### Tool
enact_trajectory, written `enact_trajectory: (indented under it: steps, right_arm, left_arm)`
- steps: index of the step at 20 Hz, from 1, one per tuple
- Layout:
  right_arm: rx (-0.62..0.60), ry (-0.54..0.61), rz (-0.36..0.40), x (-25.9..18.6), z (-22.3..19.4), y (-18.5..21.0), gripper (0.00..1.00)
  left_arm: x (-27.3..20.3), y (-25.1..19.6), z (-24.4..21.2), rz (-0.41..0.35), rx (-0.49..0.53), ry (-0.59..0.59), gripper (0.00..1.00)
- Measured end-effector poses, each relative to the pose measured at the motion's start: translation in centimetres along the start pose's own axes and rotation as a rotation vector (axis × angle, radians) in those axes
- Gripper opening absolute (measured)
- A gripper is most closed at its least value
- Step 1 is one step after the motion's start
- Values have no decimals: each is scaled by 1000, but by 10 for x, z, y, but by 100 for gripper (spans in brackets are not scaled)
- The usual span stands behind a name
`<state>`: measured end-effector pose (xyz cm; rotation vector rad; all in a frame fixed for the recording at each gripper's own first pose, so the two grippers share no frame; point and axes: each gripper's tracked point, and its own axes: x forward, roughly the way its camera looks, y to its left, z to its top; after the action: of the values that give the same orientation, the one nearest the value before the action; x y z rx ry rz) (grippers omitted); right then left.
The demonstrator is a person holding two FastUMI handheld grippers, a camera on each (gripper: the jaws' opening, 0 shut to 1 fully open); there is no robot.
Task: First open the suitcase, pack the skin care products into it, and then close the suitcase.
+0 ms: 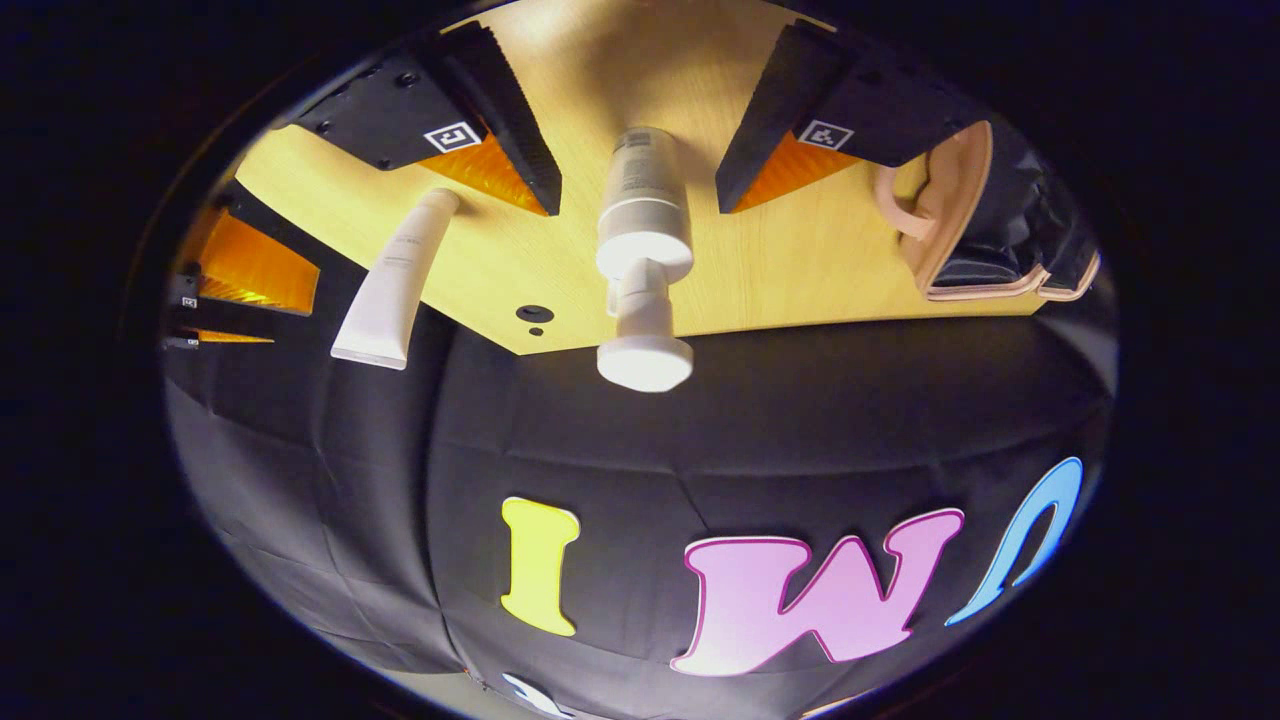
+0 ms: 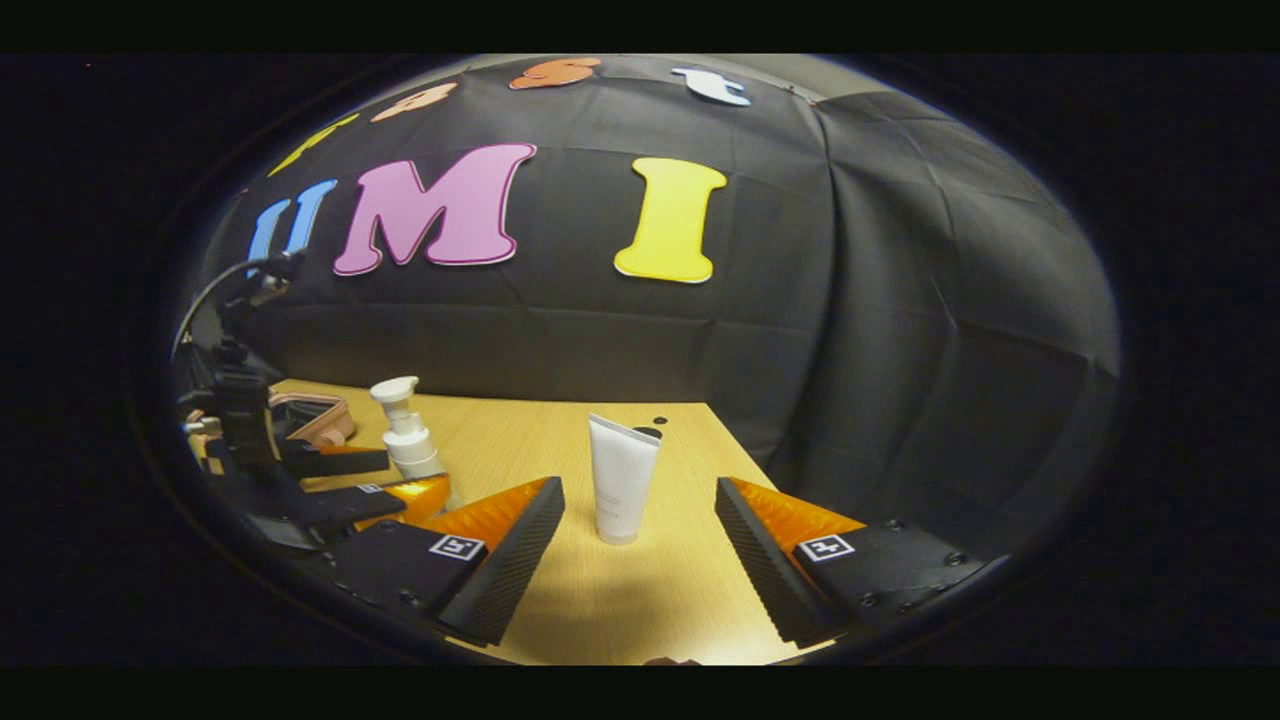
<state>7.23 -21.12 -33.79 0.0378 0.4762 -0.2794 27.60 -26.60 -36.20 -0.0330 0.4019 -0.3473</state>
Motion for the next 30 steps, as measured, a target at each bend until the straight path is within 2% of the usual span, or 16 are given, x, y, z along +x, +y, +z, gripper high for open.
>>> enact_trajectory:
  steps: [5,7,8,9,10,18,21,22,23,24,29,30]
  right_arm:
    - [-20,41,-13,24,-28,2,98]
    - [-1,44,-12,34,-31,8,97]
    - [8,47,-6,41,-34,12,98]
    - [15,41,-8,50,-35,14,98]
    - [28,38,-5,59,-37,16,98]
    - [53,58,-8,123,-52,22,97]
    - [13,48,-15,140,-51,20,96]
    - [-8,63,-19,144,-56,19,87]
    - [-22,85,-14,146,-61,20,65]
    - [-18,95,5,150,-66,22,62]
    - [-40,82,40,145,-63,30,29]
    - [-38,85,49,143,-63,31,29]
  left_arm:
    - [46,-4,2,4,22,-14,99]
    - [55,-2,0,13,27,-10,94]
    - [59,2,-1,20,27,-8,90]
    - [62,2,-3,10,14,-11,67]
    - [57,2,-2,6,3,-13,66]
    - [20,37,-18,48,-5,30,64]
    - [9,47,-23,66,-19,42,64]
    - [6,48,-24,69,-22,42,64]
    - [4,50,-25,73,-26,43,67]
    - [2,51,-25,75,-27,42,64]
    - [0,52,-26,89,-42,38,64]
    - [-1,52,-26,88,-45,36,64]
